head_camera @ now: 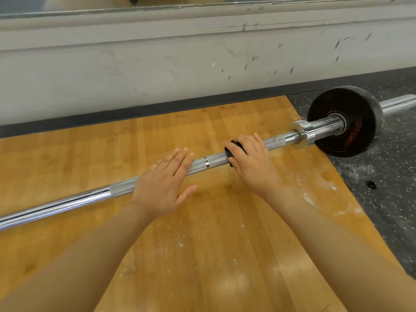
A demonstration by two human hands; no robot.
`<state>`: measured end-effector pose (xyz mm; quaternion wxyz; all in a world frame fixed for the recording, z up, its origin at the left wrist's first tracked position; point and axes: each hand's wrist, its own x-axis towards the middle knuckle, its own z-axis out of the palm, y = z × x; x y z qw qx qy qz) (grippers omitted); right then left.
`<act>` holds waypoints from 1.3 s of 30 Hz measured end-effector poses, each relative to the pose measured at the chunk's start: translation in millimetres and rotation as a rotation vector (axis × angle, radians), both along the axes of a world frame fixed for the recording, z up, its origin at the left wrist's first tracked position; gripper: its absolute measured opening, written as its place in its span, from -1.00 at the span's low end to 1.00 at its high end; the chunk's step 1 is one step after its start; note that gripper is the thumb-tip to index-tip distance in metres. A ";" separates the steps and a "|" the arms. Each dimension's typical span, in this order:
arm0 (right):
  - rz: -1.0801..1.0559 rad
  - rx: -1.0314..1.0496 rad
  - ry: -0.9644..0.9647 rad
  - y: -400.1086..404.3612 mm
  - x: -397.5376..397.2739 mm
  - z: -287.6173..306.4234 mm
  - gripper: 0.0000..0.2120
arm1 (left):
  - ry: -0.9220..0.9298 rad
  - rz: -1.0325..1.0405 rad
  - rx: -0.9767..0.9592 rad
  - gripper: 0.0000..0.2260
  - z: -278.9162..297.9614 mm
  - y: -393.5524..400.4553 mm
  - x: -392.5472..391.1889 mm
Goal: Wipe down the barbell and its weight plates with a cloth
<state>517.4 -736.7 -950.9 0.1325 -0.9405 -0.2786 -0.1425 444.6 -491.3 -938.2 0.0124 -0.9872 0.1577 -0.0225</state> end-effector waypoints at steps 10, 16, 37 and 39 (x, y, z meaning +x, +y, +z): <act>-0.201 0.014 0.057 -68.2 25.4 0.9 -0.68 | 0.010 0.009 0.018 -0.35 1.3 -2.0 -1.5; -0.230 0.017 0.082 -60.3 25.2 8.2 -0.69 | 0.024 0.004 0.023 -0.35 2.3 -0.2 1.5; -0.326 0.123 0.066 -66.6 -21.0 49.8 -0.64 | 0.096 0.083 0.059 -0.29 -1.1 0.0 12.9; -0.378 0.115 0.095 -75.9 -31.6 61.6 -0.63 | 0.116 0.107 0.022 -0.30 3.8 -8.0 6.7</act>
